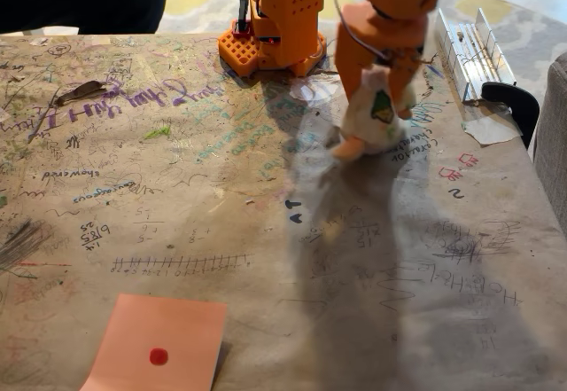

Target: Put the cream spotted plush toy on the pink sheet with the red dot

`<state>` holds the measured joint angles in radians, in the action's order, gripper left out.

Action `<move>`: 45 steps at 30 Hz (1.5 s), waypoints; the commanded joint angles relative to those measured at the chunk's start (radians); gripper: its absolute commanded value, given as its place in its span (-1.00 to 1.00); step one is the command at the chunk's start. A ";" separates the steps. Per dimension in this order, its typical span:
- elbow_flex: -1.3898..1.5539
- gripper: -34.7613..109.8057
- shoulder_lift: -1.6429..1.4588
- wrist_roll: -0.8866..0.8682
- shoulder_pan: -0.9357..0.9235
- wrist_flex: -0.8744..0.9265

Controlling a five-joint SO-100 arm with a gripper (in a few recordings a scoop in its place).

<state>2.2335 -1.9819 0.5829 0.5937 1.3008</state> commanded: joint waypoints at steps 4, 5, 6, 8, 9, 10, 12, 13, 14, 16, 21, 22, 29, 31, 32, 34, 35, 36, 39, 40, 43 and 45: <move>-0.195 -0.52 -0.541 -0.210 -0.130 0.127; -0.196 -0.52 -0.604 -0.225 -0.155 0.141; -0.192 -0.52 -0.670 -0.247 -0.179 0.146; -0.176 -0.52 -0.802 -0.270 -0.247 0.156; -0.169 -0.52 -0.874 -0.276 -0.285 0.158; -0.156 -0.52 -0.956 -0.291 -0.330 0.150; -0.120 -0.52 -1.137 -0.310 -0.414 0.104; -0.103 -0.52 -1.220 -0.311 -0.434 0.083; -0.094 -0.52 -1.290 -0.310 -0.440 0.066; -0.091 -0.52 -1.390 -0.308 -0.440 0.035; -0.141 -0.52 -1.391 -0.318 -0.442 -0.069; -0.140 -0.52 -1.393 -0.314 -0.443 -0.094; 0.029 -0.52 -1.166 -0.242 -0.552 -0.529; -0.078 -0.52 -0.796 -0.241 -0.637 -0.729; -0.196 -0.52 -0.548 -0.238 -0.670 -0.813; -0.649 -0.52 0.017 -0.233 -0.721 -0.753; -0.933 -0.31 0.265 -0.187 -0.735 -0.589; -1.097 0.12 0.416 -0.161 -0.758 -0.476; -0.963 0.23 0.463 -0.064 -0.804 -0.551; -0.870 0.24 0.440 -0.055 -0.815 -0.604; -0.555 0.25 0.311 0.017 -0.813 -0.733; -0.382 0.30 0.212 0.075 -0.785 -0.753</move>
<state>1.4036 -1.6368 0.5906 -0.1979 0.6657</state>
